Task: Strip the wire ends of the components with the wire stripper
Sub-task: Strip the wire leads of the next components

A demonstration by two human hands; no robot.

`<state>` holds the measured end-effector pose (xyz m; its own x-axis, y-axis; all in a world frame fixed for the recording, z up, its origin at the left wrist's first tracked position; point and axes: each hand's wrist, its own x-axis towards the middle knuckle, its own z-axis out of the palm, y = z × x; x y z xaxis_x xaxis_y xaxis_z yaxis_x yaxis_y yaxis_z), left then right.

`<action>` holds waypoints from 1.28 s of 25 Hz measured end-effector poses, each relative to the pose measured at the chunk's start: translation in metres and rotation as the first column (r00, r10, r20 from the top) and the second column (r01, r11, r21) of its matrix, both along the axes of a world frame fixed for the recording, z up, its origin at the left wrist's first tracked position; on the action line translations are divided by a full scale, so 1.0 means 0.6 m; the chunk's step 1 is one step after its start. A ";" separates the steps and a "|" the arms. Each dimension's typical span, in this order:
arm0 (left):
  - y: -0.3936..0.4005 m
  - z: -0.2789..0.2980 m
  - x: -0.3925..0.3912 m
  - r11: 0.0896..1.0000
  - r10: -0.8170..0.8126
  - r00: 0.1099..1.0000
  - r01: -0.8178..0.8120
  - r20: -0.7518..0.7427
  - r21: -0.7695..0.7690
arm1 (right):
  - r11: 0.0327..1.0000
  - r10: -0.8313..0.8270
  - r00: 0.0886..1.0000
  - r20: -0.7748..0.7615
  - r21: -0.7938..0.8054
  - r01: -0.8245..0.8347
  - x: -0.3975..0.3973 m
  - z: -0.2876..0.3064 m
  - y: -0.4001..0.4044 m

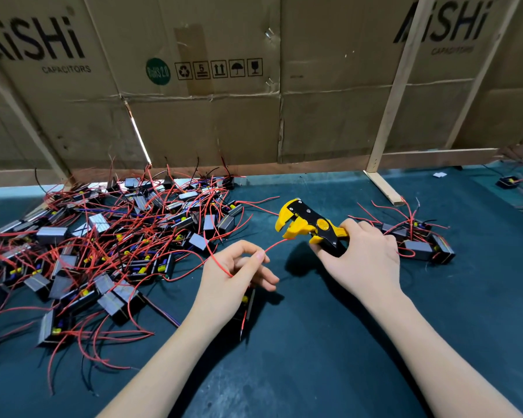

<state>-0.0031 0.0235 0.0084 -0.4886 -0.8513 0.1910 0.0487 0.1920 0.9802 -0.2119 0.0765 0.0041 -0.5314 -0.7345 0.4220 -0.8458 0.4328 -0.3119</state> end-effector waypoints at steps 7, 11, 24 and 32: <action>-0.003 -0.003 0.003 0.999 0.015 0.999 -0.016 -0.043 -0.035 | 0.999 -0.045 0.998 -0.033 0.009 0.046 -0.011 0.001 0.002; -0.001 -0.003 0.003 0.998 0.009 0.999 -0.011 -0.034 -0.054 | 0.998 -0.048 0.998 -0.035 0.043 0.049 -0.012 -0.003 0.001; -0.008 -0.018 0.003 0.997 -0.016 0.999 0.019 0.045 -0.071 | 0.996 -0.057 0.998 -0.039 0.062 0.060 -0.016 -0.003 0.001; 0.001 -0.025 0.000 0.994 -0.051 0.996 0.058 0.080 -0.097 | 0.997 -0.044 0.998 -0.055 0.067 0.048 -0.017 -0.008 0.000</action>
<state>-0.0032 0.0239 -0.0067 -0.5503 -0.8017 0.2333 -0.0134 0.2879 0.9576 -0.2222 0.0763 -0.0008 -0.5431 -0.7380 0.4004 -0.8393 0.4902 -0.2350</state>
